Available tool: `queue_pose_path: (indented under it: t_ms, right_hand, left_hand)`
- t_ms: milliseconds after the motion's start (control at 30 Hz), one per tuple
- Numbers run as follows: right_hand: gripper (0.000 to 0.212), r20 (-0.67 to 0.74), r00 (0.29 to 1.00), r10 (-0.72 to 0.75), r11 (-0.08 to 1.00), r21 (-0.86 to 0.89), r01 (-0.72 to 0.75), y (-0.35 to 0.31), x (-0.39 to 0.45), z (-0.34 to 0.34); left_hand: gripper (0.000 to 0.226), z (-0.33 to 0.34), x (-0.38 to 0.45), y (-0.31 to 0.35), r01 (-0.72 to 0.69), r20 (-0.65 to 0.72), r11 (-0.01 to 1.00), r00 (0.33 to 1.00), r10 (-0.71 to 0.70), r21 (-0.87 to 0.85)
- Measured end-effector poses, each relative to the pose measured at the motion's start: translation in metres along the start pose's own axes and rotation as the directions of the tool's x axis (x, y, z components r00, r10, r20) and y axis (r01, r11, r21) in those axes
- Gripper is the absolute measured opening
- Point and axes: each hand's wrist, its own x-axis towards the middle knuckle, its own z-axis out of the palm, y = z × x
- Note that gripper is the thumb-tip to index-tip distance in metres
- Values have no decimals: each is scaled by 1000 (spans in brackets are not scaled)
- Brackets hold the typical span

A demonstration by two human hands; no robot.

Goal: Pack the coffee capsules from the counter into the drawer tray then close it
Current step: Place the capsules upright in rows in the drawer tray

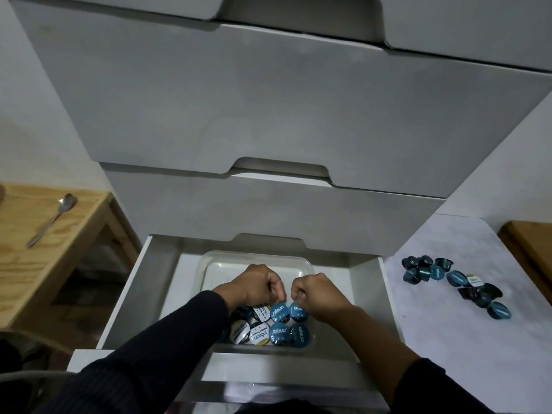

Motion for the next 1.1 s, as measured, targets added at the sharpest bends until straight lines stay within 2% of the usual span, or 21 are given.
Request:
queue_pose_path:
  t_ms: [100, 300, 400, 433, 533, 567, 667, 733, 800, 933, 1033, 1100]
  right_hand:
    - [20, -9, 1000, -5, 999, -32, 4, 0, 0, -1]
    - [38, -53, 998, -34, 989, -145, 26, -28, -4, 11]
    - [39, -153, 986, -72, 981, -190, 42, -35, -12, 21]
    - [37, -224, 970, -99, 976, -211, 51, -37, -16, 22]
    - [30, -462, 858, -226, 965, -227, 132, -35, -26, 32]
    - [30, -497, 825, -270, 954, -257, 157, -33, -28, 33]
    - [30, -561, 779, -280, 950, -279, 140, -30, -37, 29]
    - [33, -586, 756, -292, 942, -313, 121, -26, -45, 24]
    - [35, -571, 774, -275, 941, -326, 94, -18, -54, 15]
    - [36, -637, 748, -185, 971, -237, 39, 15, -69, -9]
    - [30, -683, 712, -161, 980, -197, 33, 55, -77, -30]
    - [22, -676, 705, -213, 957, -289, 12, 88, -84, -43]
  left_hand:
    - [15, -3, -6, 5, -6, -55, 1000, 998, 7, 20]
    - [35, -11, -33, 8, 74, -97, 972, 994, -54, 223]
    - [40, -3, -49, 12, 145, -224, 952, 971, -85, 268]
    - [41, 1, -54, 16, 160, -274, 947, 958, -81, 278]
    - [42, 12, -67, 24, 190, -409, 930, 911, -49, 313]
    - [44, 14, -70, 26, 198, -447, 926, 894, -36, 322]
    - [54, 19, -77, 33, 208, -505, 927, 863, -24, 312]
    - [60, 22, -79, 42, 197, -511, 937, 859, -24, 287]
    - [61, 26, -79, 55, 175, -509, 949, 860, -18, 262]
    - [60, 38, -69, 85, 116, -500, 958, 865, 31, 261]
    - [48, 53, -54, 118, 47, -529, 969, 844, 92, 243]
    - [44, 68, -40, 145, 3, -550, 972, 825, 131, 235]
